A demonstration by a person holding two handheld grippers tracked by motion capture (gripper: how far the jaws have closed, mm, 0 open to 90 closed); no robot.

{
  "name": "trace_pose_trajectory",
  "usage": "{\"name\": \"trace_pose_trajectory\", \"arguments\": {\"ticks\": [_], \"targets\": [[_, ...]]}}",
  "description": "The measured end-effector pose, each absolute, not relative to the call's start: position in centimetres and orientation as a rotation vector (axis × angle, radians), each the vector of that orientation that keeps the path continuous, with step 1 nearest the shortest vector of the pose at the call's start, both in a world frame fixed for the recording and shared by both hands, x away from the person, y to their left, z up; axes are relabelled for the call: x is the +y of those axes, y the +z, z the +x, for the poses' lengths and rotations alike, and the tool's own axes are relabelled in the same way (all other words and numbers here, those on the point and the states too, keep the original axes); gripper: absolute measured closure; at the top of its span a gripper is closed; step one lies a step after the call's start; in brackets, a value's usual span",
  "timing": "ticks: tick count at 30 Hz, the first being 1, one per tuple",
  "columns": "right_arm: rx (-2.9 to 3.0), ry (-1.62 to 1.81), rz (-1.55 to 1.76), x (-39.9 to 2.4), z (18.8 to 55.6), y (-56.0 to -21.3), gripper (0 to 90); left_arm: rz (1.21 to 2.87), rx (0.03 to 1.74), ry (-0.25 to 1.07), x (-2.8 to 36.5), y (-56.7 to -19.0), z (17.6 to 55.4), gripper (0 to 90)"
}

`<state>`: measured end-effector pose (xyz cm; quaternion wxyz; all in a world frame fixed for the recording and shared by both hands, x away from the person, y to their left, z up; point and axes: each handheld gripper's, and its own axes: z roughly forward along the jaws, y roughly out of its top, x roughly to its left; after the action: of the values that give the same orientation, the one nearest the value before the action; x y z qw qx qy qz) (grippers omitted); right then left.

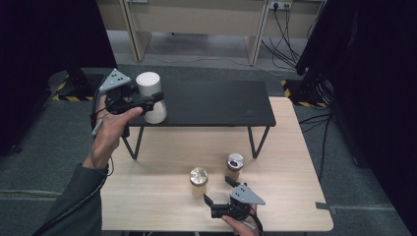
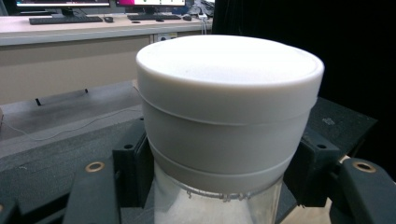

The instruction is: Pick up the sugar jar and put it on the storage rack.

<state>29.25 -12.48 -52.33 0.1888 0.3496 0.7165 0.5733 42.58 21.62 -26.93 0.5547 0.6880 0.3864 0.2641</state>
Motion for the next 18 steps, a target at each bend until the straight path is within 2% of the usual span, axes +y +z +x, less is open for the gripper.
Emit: {"name": "trace_pose_trajectory", "arguments": {"ticks": [18], "targets": [[2.019,1.613,0.982,-12.4,29.3,-52.4,0.8,1.586,0.963,0.721,21.3,-27.1,44.9,35.2]]}}
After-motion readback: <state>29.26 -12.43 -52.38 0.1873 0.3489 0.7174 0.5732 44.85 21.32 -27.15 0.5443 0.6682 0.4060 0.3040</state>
